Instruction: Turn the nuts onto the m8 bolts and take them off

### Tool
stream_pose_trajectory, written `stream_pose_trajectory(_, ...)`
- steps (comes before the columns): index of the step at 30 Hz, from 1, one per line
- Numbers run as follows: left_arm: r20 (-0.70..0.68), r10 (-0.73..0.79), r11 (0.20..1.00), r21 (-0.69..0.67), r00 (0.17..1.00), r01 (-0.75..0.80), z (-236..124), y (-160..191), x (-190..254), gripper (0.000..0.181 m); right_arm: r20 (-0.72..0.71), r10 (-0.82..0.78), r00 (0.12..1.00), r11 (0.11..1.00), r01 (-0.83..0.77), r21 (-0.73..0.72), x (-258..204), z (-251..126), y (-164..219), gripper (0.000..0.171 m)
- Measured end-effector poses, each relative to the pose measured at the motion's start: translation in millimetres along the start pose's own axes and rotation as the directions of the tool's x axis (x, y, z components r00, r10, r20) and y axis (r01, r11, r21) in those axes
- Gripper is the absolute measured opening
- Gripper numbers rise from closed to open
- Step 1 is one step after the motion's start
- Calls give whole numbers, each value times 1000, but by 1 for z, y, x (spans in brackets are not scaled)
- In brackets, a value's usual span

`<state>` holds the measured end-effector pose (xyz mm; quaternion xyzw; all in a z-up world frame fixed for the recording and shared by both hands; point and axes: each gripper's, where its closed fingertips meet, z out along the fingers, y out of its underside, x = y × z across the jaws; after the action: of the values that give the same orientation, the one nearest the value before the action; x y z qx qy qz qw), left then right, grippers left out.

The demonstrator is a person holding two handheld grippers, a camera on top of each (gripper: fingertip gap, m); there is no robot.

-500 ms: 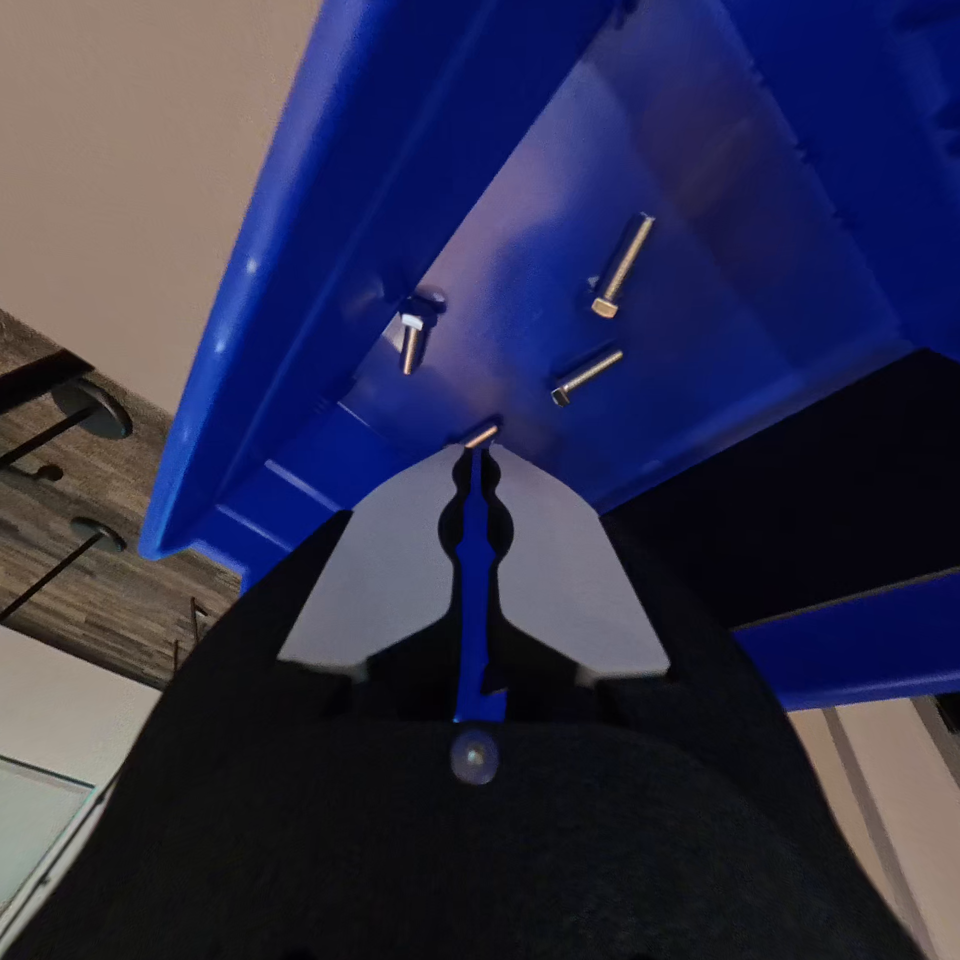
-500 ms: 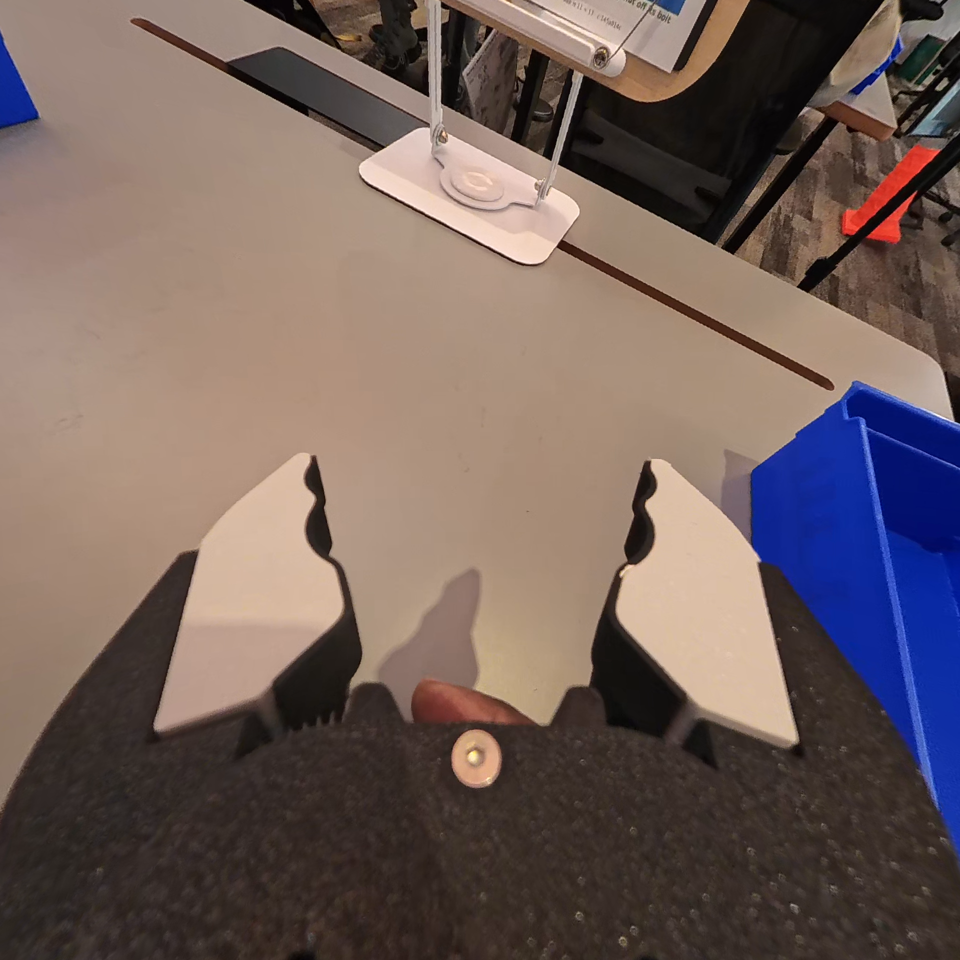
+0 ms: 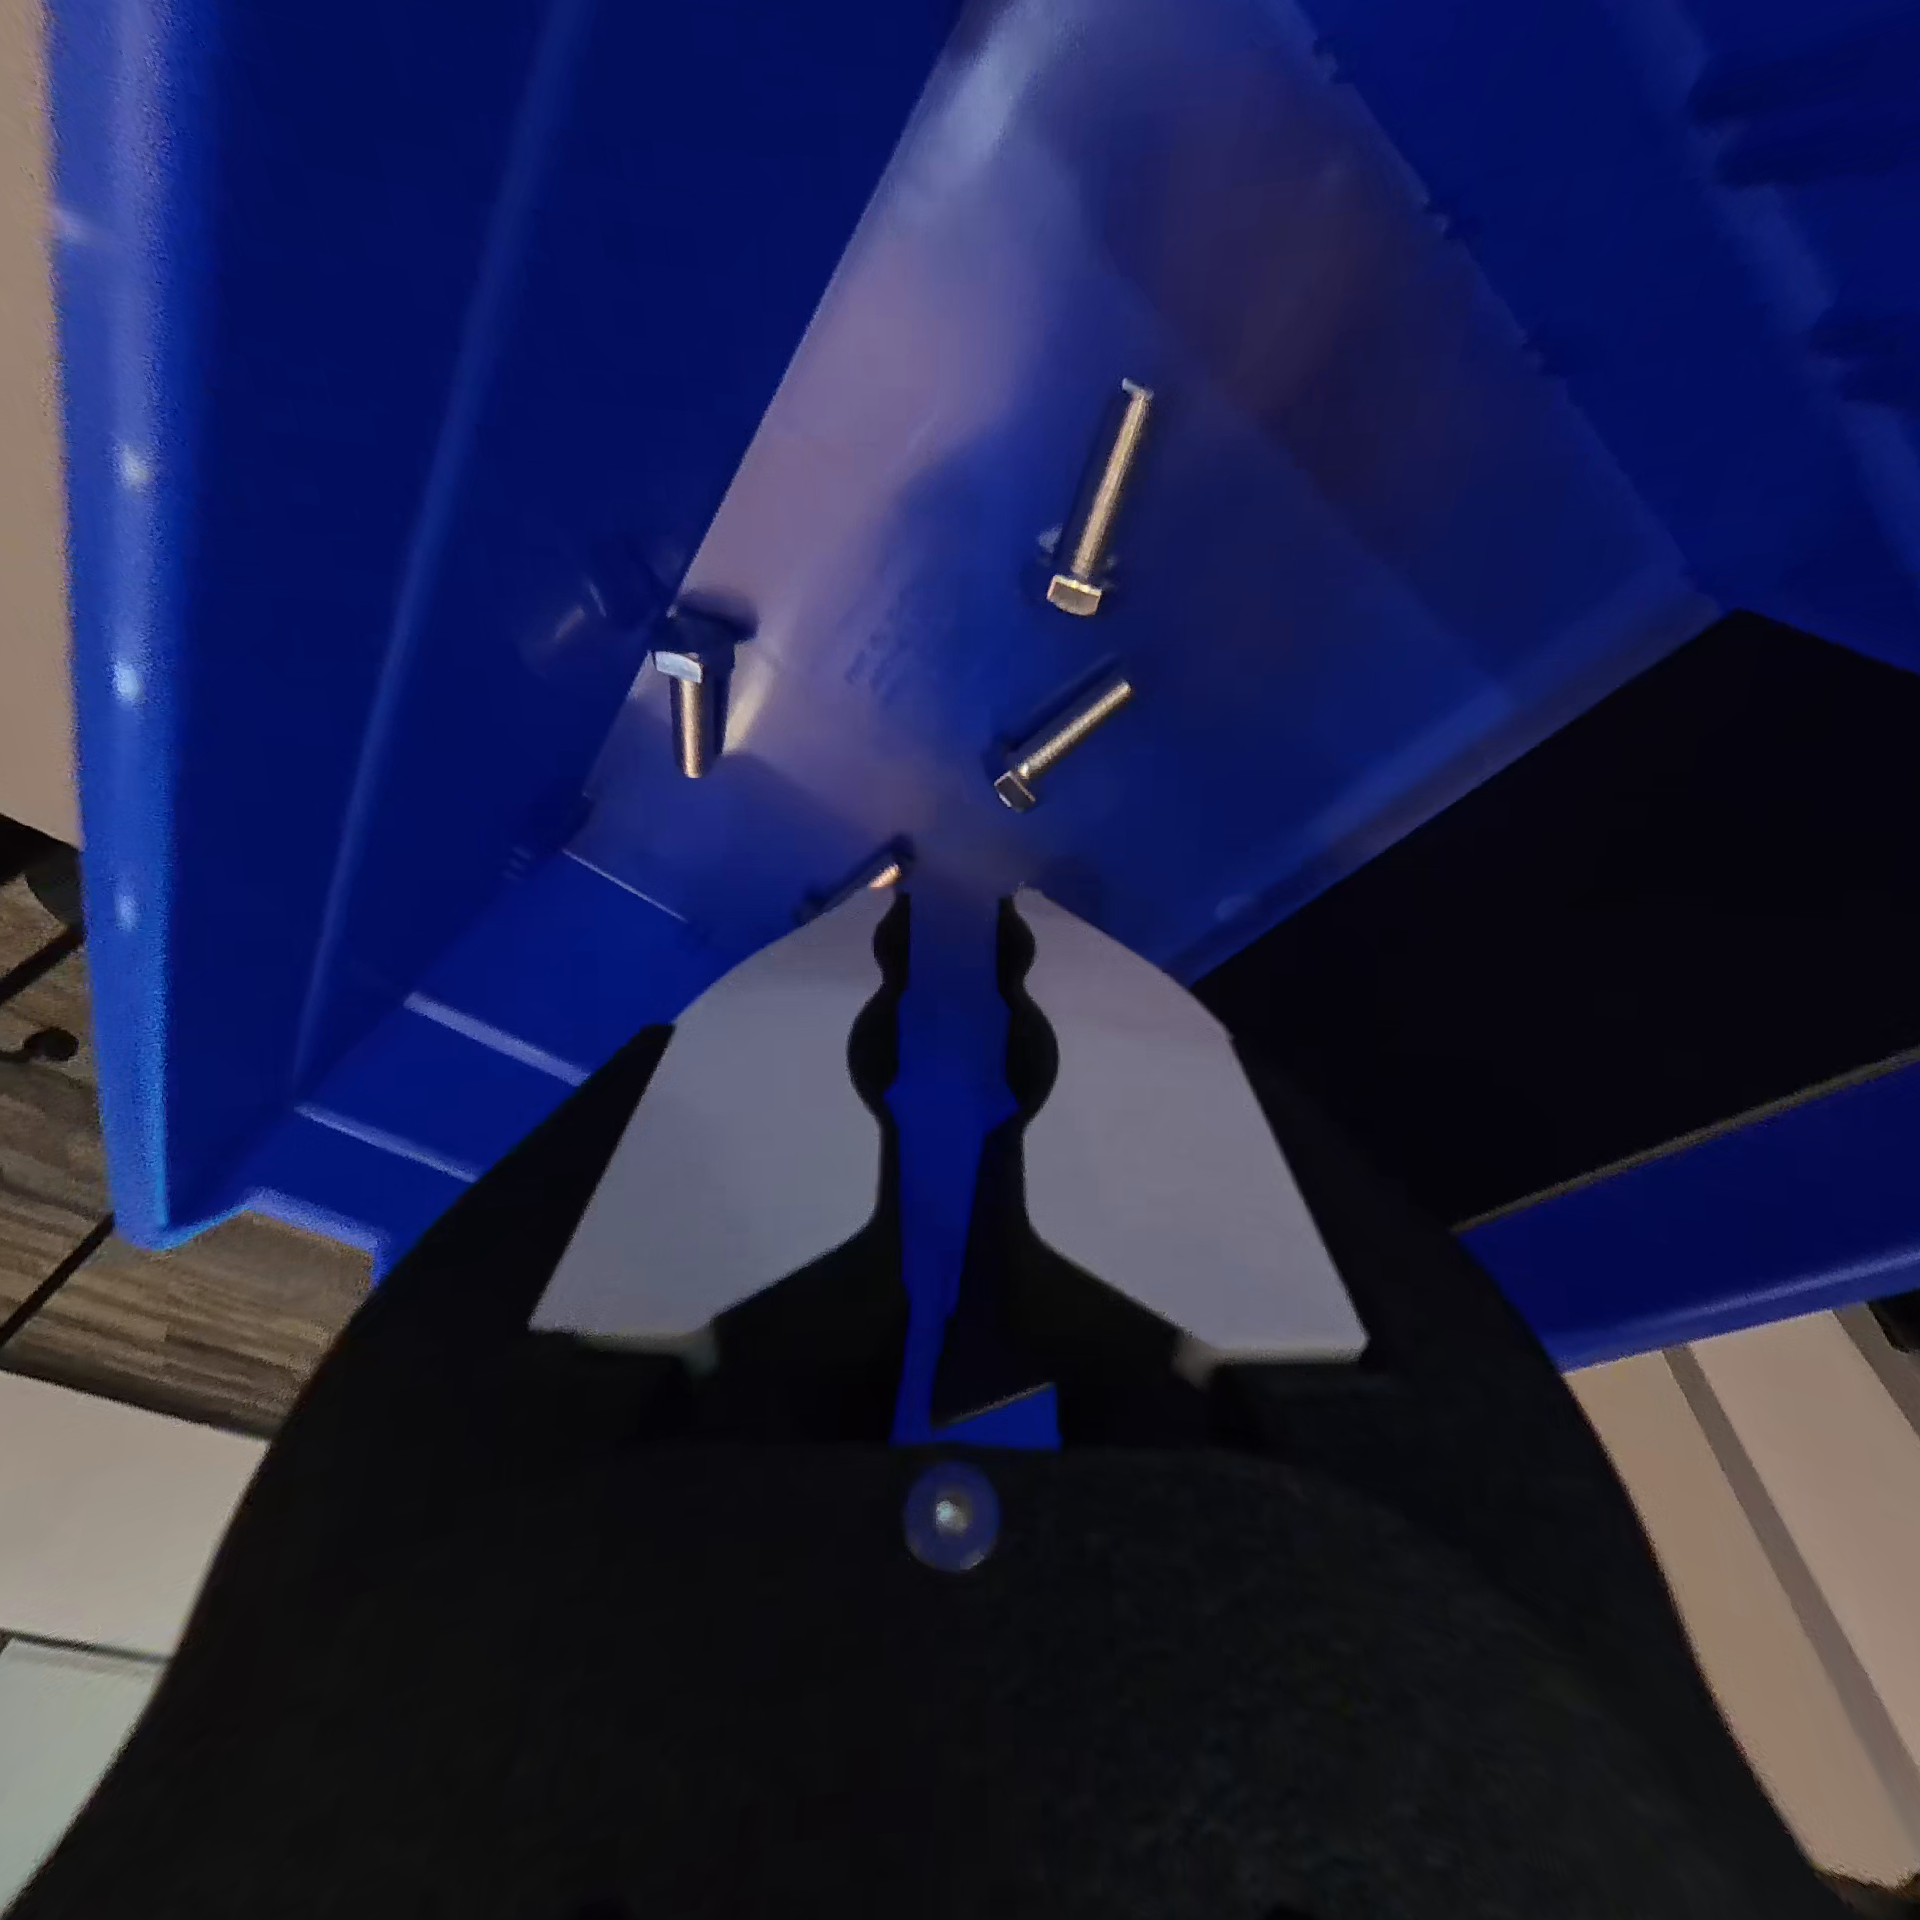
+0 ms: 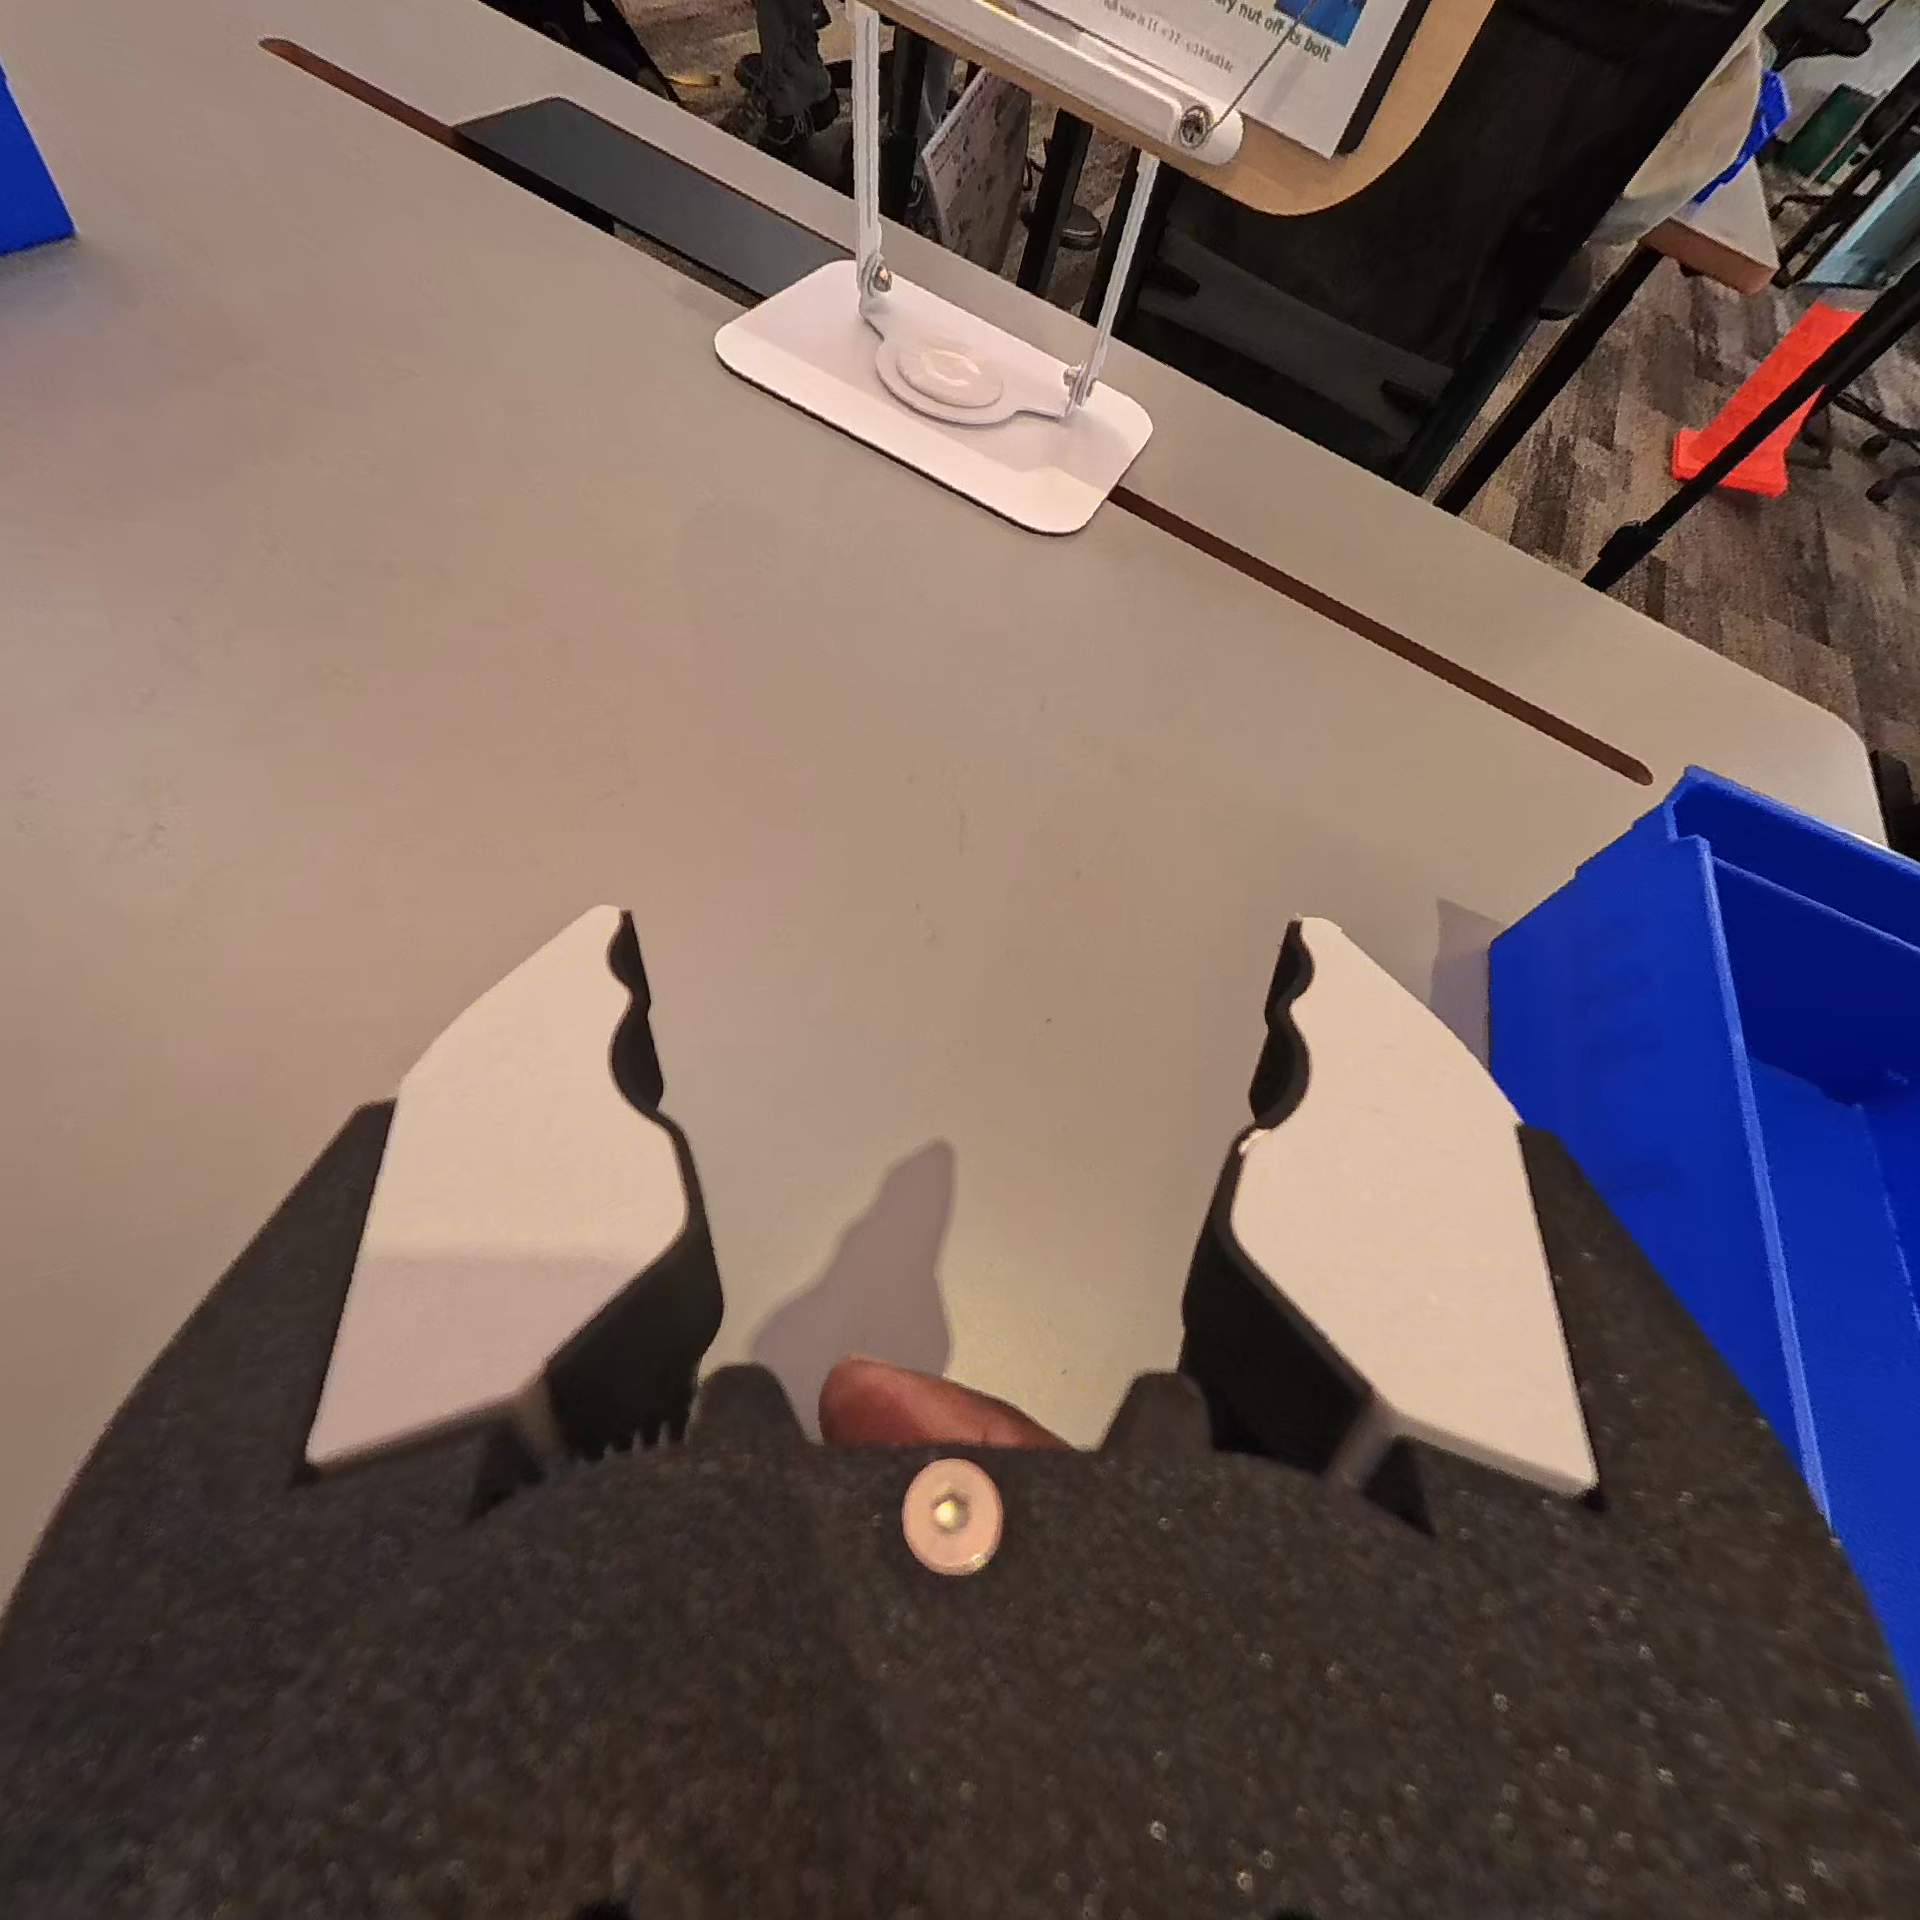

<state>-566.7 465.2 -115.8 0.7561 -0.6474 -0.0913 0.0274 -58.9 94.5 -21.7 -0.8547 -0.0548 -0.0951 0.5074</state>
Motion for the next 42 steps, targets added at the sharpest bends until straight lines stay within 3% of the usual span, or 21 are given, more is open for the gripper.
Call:
stream_pose_trajectory(2,-24,7,1000,27,1000,-7,-2,-4,2,22,-1,0,1000,1000,0,-1,0,0,0,112)
stream_pose_trajectory(5,-47,8,999,38,999,-7,-1,-6,4,63,-2,-1,1000,1000,1,0,0,1,-1,112)
stream_pose_trajectory(10,-13,18,999,29,1000,-18,2,-4,0,75,2,1,1000,1000,-1,4,-1,2,-2,112)
stream_pose_trajectory(15,5,19,998,56,1000,-20,-2,-6,-3,63,6,-3,1000,1000,3,-3,-3,4,-1,112)
stream_pose_trajectory(19,-22,-11,999,43,1000,12,1,-2,-4,76,5,-7,1000,1000,7,1,-4,3,-3,112)
stream_pose_trajectory(24,-7,-6,999,53,1000,6,4,-2,-4,72,10,-4,1000,1000,4,3,-5,2,-3,112)
stream_pose_trajectory(28,17,66,994,84,998,-67,2,-5,-1,52,13,-6,1000,1000,6,7,-7,3,-4,112)
stream_pose_trajectory(42,-32,337,939,86,941,-333,7,-10,14,26,18,-21,1000,1000,21,-1,-11,5,-6,113)
